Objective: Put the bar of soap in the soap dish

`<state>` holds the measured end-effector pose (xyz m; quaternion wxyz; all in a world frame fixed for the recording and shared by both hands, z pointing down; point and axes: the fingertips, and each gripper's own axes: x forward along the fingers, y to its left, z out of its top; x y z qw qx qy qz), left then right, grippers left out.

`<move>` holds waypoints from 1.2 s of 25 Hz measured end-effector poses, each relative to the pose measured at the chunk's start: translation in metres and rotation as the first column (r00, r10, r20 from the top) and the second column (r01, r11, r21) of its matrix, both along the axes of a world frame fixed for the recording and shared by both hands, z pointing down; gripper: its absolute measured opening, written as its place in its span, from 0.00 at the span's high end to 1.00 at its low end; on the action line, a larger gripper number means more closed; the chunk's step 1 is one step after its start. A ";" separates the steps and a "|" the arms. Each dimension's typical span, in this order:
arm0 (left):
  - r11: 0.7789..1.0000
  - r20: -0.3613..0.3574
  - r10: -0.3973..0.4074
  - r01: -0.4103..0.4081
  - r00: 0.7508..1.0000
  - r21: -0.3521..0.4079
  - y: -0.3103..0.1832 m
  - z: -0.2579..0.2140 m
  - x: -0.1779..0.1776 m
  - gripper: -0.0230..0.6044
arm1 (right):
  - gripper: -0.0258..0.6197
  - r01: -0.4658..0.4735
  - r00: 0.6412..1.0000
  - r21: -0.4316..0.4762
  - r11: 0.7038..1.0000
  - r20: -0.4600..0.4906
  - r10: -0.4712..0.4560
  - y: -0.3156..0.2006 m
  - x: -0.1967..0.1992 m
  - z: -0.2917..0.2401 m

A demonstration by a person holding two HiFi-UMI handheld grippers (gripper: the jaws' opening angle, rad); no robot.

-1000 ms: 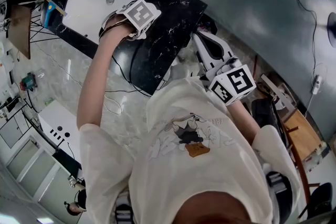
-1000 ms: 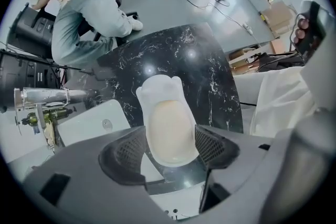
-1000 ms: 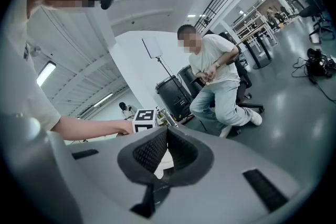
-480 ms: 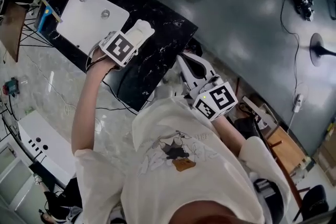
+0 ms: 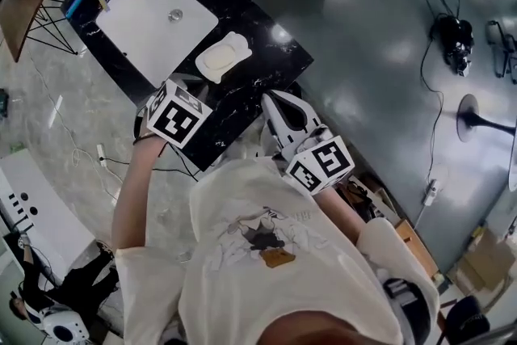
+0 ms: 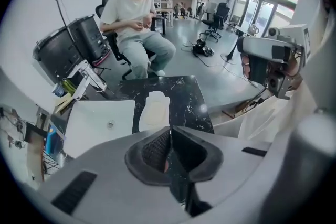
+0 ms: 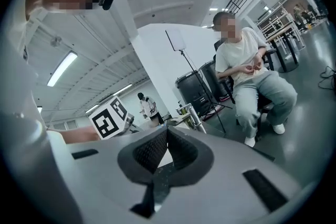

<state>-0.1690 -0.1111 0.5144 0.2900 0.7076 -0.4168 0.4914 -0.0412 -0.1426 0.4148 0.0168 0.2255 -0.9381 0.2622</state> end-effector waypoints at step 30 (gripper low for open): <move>0.645 -0.535 -0.281 0.570 0.797 0.510 0.101 -0.117 0.028 0.95 | 0.95 0.112 0.993 0.154 0.982 -0.066 -0.103 0.077 -0.081 -0.036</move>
